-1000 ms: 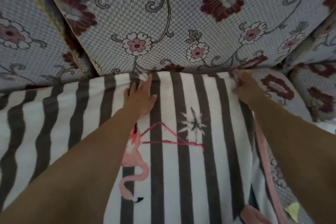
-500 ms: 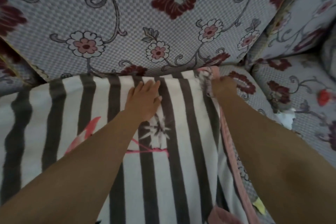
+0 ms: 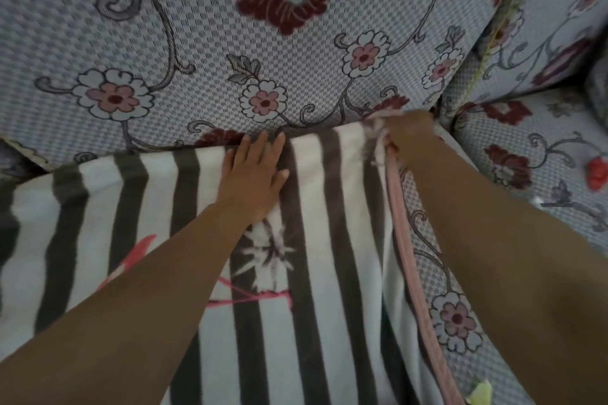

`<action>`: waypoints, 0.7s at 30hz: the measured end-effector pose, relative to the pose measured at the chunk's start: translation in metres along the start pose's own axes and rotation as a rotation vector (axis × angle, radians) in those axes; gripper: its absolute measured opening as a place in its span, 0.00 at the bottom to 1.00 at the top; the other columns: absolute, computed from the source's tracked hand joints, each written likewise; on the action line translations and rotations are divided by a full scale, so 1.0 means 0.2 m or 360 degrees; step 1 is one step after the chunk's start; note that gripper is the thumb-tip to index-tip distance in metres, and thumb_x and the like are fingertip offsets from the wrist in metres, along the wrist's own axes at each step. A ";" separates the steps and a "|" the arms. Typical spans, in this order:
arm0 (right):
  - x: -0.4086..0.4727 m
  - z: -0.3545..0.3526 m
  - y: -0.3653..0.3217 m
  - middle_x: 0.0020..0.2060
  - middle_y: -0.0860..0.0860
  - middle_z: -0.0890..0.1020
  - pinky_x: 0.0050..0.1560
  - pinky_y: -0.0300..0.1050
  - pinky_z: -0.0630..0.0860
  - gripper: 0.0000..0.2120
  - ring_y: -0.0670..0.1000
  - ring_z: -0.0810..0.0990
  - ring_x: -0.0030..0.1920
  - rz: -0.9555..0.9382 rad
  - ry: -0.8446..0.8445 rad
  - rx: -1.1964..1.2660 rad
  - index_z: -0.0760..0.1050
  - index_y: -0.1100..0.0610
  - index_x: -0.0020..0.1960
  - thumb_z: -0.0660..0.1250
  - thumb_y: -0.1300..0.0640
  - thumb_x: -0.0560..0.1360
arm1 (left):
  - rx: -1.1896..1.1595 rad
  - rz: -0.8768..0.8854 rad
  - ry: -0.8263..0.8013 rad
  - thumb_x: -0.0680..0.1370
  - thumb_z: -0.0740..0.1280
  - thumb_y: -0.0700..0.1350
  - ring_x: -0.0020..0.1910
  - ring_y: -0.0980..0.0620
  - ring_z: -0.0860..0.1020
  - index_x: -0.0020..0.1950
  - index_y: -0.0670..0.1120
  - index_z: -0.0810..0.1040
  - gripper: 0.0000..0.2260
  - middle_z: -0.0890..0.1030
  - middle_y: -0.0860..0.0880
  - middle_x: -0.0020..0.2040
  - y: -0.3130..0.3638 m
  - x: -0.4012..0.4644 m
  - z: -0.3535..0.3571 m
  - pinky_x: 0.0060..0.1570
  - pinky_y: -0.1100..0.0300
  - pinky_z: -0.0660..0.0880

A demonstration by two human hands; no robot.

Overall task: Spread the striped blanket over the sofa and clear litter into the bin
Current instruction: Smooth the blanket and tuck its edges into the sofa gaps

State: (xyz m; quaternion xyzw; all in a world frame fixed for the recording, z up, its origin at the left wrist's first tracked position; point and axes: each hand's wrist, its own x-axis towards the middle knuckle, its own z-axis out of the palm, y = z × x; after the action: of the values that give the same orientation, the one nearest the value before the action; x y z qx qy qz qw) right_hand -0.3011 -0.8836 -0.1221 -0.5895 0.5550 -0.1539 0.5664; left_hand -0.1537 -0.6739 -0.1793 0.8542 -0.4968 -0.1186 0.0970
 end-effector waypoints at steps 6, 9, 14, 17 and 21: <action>0.13 0.11 0.13 0.45 0.51 0.69 0.35 0.24 0.68 0.11 0.44 0.68 0.40 -0.0288 0.0530 -0.0397 0.65 0.57 0.49 0.65 0.67 0.73 | 0.0083 0.0093 0.0190 0.82 0.52 0.52 0.77 0.43 0.49 0.77 0.57 0.51 0.23 0.51 0.51 0.78 0.02 0.03 0.07 0.74 0.43 0.50; 0.06 0.18 0.26 0.60 0.59 0.70 0.55 0.33 0.67 0.13 0.50 0.70 0.50 -0.0961 0.0486 -0.1049 0.70 0.63 0.58 0.62 0.59 0.75 | 0.0090 0.0101 0.0266 0.82 0.51 0.51 0.70 0.45 0.61 0.72 0.55 0.62 0.18 0.64 0.51 0.71 0.00 0.01 0.12 0.71 0.45 0.58; 0.09 0.23 0.38 0.71 0.55 0.69 0.75 0.54 0.54 0.24 0.56 0.65 0.72 -0.1081 0.0200 -0.1815 0.63 0.55 0.72 0.49 0.47 0.80 | 0.0144 0.0017 0.0085 0.81 0.45 0.54 0.73 0.45 0.63 0.75 0.56 0.56 0.21 0.63 0.51 0.75 -0.03 0.08 0.16 0.73 0.47 0.56; 0.13 0.25 0.35 0.74 0.53 0.63 0.76 0.55 0.49 0.25 0.56 0.60 0.74 -0.0929 0.0063 -0.1899 0.59 0.54 0.75 0.47 0.47 0.80 | 0.0133 -0.0017 -0.0167 0.81 0.44 0.55 0.75 0.45 0.58 0.77 0.56 0.51 0.23 0.57 0.51 0.78 -0.05 0.15 0.14 0.75 0.47 0.51; 0.04 0.23 0.29 0.77 0.51 0.55 0.76 0.58 0.44 0.26 0.56 0.52 0.77 -0.0785 -0.0062 -0.2041 0.52 0.51 0.77 0.47 0.46 0.80 | -0.0009 -0.0021 -0.0365 0.81 0.47 0.56 0.78 0.45 0.43 0.78 0.54 0.44 0.25 0.43 0.52 0.79 -0.06 0.10 0.06 0.74 0.45 0.42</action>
State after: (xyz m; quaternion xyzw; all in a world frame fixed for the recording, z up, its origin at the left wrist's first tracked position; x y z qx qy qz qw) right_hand -0.2883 -0.8523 -0.1893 -0.9200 0.3757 0.0913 0.0638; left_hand -0.1386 -0.6864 -0.1958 0.8380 -0.4987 -0.2176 0.0410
